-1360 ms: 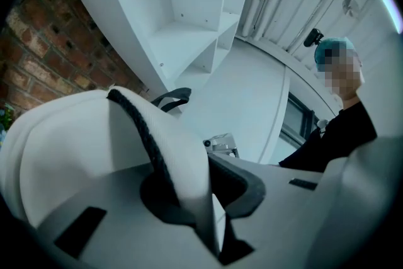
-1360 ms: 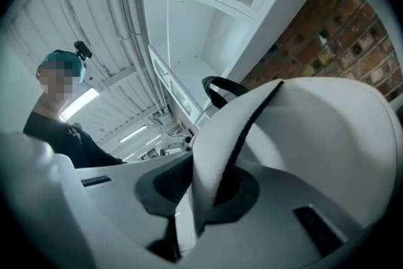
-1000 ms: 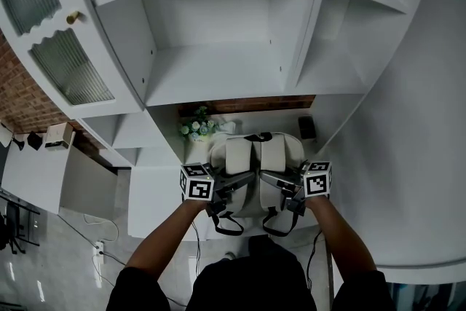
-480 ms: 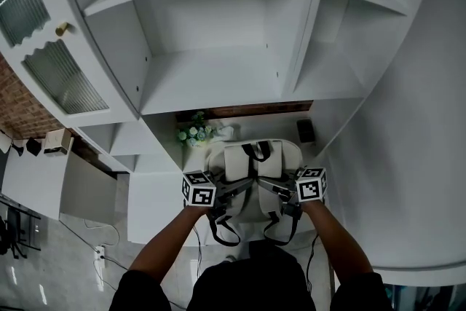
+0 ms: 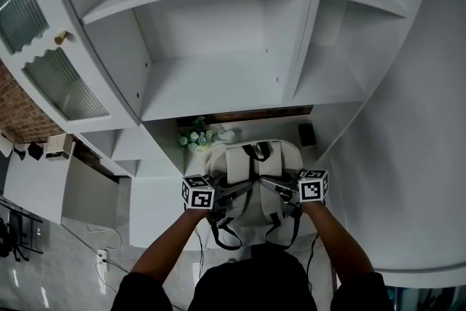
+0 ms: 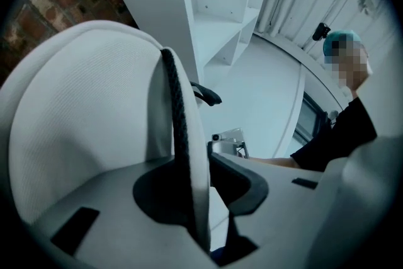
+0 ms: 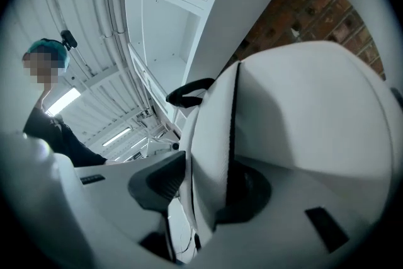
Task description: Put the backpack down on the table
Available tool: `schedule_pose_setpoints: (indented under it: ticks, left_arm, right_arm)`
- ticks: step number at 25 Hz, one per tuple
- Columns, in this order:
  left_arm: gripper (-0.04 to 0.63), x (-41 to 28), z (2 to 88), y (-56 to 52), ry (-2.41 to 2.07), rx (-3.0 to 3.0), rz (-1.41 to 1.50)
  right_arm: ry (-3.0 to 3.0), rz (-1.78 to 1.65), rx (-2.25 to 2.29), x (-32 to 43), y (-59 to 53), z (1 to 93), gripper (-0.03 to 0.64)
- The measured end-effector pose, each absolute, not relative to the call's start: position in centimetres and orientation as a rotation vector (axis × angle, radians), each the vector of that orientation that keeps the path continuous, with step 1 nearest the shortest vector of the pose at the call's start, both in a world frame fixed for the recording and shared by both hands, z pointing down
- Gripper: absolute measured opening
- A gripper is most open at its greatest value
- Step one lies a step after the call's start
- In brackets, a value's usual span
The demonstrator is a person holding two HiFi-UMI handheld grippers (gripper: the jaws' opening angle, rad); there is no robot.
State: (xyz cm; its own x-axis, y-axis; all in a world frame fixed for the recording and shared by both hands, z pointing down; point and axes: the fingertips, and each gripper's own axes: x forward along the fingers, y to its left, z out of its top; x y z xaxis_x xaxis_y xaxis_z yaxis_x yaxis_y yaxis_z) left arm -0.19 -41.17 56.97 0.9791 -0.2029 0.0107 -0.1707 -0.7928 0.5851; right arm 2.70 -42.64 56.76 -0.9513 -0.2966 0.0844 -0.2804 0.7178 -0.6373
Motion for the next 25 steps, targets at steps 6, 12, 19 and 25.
schedule_pose_setpoints:
  ticks: [6,12,19,25]
  left_arm:
    - [0.189,-1.3,56.7,-41.5,-0.322,2.517,-0.075]
    - [0.21,-2.9,56.9,-41.6,-0.391,2.51,-0.082]
    - [0.222,-4.5,56.6,-40.3,-0.418,2.491,-0.142]
    - [0.222,-6.6,57.0,-38.5,-0.468,2.479,-0.15]
  right_arm:
    - [2.909,-1.012,-0.587,3.7,-43.4,56.7,0.18]
    - [2.946,-0.911,-0.723,5.4,-43.3,57.3,0.195]
    - [2.883,-0.911,-0.818,8.0,-41.6,57.0,0.195]
    - [2.884,-0.841,-0.882,8.9,-39.8,55.5,0.195]
